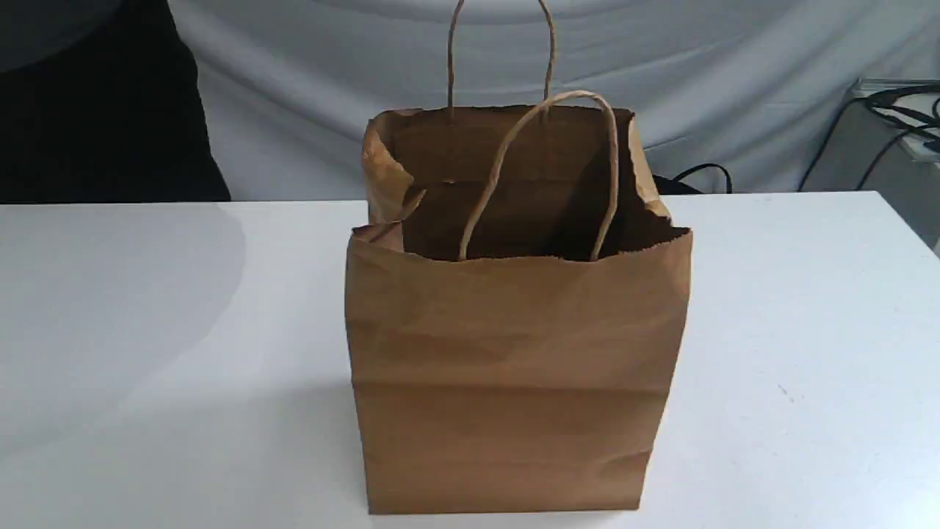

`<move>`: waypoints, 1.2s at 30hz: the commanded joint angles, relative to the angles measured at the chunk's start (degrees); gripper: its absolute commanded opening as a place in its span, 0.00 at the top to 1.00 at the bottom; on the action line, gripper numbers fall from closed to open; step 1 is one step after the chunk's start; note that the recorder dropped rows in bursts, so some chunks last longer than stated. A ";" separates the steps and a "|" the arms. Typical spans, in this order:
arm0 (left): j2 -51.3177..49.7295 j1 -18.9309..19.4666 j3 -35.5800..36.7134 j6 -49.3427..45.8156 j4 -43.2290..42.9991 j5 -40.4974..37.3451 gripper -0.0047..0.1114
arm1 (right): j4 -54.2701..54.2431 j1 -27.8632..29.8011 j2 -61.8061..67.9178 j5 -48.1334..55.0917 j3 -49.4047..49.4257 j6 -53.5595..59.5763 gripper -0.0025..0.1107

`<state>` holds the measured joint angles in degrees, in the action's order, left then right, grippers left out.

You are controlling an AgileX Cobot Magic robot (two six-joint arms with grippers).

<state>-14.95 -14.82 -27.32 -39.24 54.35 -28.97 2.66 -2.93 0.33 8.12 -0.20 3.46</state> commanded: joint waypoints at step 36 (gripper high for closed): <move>1.53 1.11 1.10 -1.72 -13.19 1.30 0.96 | -0.26 0.15 -0.33 0.30 0.20 -0.48 0.98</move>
<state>-14.07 -14.17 -26.91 -40.13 45.37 -28.18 2.69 -2.93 0.33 8.35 -0.20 3.09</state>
